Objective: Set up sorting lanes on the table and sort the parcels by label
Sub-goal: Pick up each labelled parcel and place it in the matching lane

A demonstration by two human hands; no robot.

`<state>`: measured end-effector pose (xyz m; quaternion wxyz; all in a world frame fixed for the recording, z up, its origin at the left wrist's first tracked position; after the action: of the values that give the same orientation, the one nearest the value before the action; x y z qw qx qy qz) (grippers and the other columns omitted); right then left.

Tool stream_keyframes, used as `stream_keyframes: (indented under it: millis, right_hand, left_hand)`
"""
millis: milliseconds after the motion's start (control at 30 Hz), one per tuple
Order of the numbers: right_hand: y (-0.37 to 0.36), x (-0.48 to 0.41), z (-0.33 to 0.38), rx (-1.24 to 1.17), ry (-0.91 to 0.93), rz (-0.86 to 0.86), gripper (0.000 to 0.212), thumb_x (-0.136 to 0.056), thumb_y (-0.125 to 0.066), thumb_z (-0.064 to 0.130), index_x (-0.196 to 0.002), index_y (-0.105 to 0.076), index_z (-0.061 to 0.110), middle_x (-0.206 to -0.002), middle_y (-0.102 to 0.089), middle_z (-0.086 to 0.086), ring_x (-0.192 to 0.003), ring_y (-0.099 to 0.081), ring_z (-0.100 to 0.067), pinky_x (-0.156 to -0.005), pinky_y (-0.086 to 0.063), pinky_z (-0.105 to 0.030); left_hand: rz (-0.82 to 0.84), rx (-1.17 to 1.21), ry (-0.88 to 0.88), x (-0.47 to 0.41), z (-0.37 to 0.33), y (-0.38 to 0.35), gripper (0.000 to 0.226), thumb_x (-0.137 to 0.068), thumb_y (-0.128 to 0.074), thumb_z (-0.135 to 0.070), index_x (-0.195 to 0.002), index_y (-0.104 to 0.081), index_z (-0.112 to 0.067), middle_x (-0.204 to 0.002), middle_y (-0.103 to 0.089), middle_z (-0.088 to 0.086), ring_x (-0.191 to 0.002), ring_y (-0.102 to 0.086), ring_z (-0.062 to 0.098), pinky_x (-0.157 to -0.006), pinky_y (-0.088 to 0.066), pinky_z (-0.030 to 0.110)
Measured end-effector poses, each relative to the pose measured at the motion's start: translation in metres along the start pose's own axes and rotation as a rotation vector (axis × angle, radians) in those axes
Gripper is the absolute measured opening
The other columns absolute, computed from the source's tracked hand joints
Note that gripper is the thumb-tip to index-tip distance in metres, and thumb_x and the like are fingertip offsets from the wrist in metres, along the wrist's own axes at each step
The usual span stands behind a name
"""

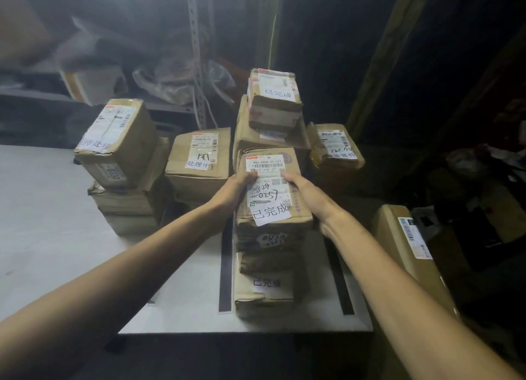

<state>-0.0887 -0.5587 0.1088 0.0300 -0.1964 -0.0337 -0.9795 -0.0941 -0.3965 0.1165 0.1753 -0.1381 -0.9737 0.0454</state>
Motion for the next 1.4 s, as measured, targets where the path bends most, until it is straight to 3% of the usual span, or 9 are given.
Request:
stream_keyframes:
  millis: [167,233,433,533,600,767,967,1167,1400]
  right_hand:
    - [0.0,-0.006,-0.001,0.015,0.022,0.015,0.069,-0.074,-0.063,0.057,-0.133,-0.06,0.02,-0.107,-0.077,-0.006,-0.097,-0.075,-0.027,-0.097,-0.055,-0.049]
    - [0.001,-0.006,-0.002,0.044,0.014,0.019,0.079,-0.07,-0.064,0.061,-0.136,-0.056,0.018,-0.108,-0.077,-0.006,-0.097,-0.075,-0.026,-0.098,-0.055,-0.048]
    - [0.015,0.004,0.017,0.396,0.101,-0.216,0.056,-0.087,-0.065,0.055,-0.129,-0.052,0.02,-0.122,-0.067,-0.002,-0.107,-0.067,-0.022,-0.098,-0.053,-0.047]
    - [0.01,0.014,0.042,0.623,0.267,-0.352,0.051,-0.085,-0.067,0.048,-0.127,-0.054,0.022,-0.127,-0.056,-0.002,-0.116,-0.057,-0.023,-0.101,-0.048,-0.045]
    - [-0.004,0.023,0.064,0.741,0.435,-0.384,0.04,-0.092,-0.065,0.037,-0.127,-0.056,0.02,-0.129,-0.052,-0.002,-0.12,-0.049,-0.021,-0.101,-0.041,-0.034]
    - [-0.069,0.027,0.096,0.678,0.578,-0.1,0.025,-0.097,-0.061,0.027,-0.12,-0.066,0.02,-0.125,-0.061,0.002,-0.114,-0.056,-0.014,-0.097,-0.048,-0.034]
    - [-0.194,0.017,0.112,0.671,0.587,0.132,0.023,-0.098,-0.061,0.027,-0.118,-0.069,0.019,-0.119,-0.068,0.001,-0.109,-0.063,-0.016,-0.096,-0.051,-0.034]
    - [-0.363,0.044,0.128,0.68,0.68,0.359,0.029,-0.102,-0.055,0.031,-0.123,-0.067,0.015,-0.118,-0.066,0.001,-0.101,-0.059,-0.013,-0.074,-0.046,-0.023]
    - [-0.537,0.083,0.128,0.716,0.757,0.572,0.029,-0.102,-0.054,0.027,-0.121,-0.069,0.012,-0.124,-0.069,-0.004,-0.101,-0.059,-0.012,-0.082,-0.042,-0.024]
  left_hand:
    - [0.006,-0.047,-0.007,-0.002,0.003,0.002,0.043,-0.101,-0.042,-0.041,-0.132,-0.047,-0.012,-0.108,-0.073,0.007,-0.09,-0.072,0.021,-0.086,-0.056,0.038]
    - [0.013,-0.078,-0.028,-0.002,0.002,0.002,0.035,-0.102,-0.041,-0.04,-0.123,-0.054,-0.014,-0.099,-0.076,0.003,-0.086,-0.073,0.019,-0.082,-0.058,0.036]
    - [-0.062,-0.14,-0.02,-0.005,-0.002,0.011,0.048,-0.098,-0.052,-0.041,-0.134,-0.046,-0.009,-0.112,-0.072,0.009,-0.094,-0.072,0.023,-0.075,-0.058,0.036]
    - [-0.201,-0.22,-0.095,0.0,-0.016,0.018,0.051,-0.097,-0.055,-0.031,-0.142,-0.036,-0.016,-0.123,-0.063,0.005,-0.097,-0.068,0.019,-0.087,-0.056,0.041]
    - [-0.262,-0.287,-0.175,0.007,-0.032,0.023,0.044,-0.099,-0.05,-0.024,-0.141,-0.038,-0.017,-0.12,-0.06,-0.002,-0.089,-0.061,0.008,-0.077,-0.051,0.027]
    - [-0.349,-0.424,-0.232,0.031,-0.057,0.063,0.032,-0.099,-0.047,-0.022,-0.13,-0.054,-0.016,-0.118,-0.06,0.002,-0.102,-0.055,0.014,-0.079,-0.042,0.027]
    - [-0.475,-0.451,-0.287,0.102,-0.072,0.163,0.035,-0.09,-0.053,-0.027,-0.121,-0.063,-0.014,-0.111,-0.066,0.007,-0.095,-0.064,0.019,-0.083,-0.054,0.035]
    - [-0.711,-0.52,-0.266,0.212,-0.076,0.295,0.022,-0.101,-0.045,-0.02,-0.115,-0.062,-0.015,-0.114,-0.065,0.005,-0.097,-0.062,0.015,-0.082,-0.053,0.033]
    - [-0.972,-0.555,-0.212,0.34,-0.058,0.426,0.026,-0.101,-0.044,-0.021,-0.119,-0.062,-0.017,-0.114,-0.066,0.003,-0.101,-0.063,0.018,-0.088,-0.054,0.038]
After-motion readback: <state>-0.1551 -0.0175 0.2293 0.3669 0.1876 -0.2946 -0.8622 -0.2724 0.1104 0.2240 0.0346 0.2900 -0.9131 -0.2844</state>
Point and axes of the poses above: each hand's wrist, its own x-axis away from the middle knuckle, its own y-axis out of the back of the hand, z = x × y, the point moved 5 cm from there along -x, towards the middle knuckle
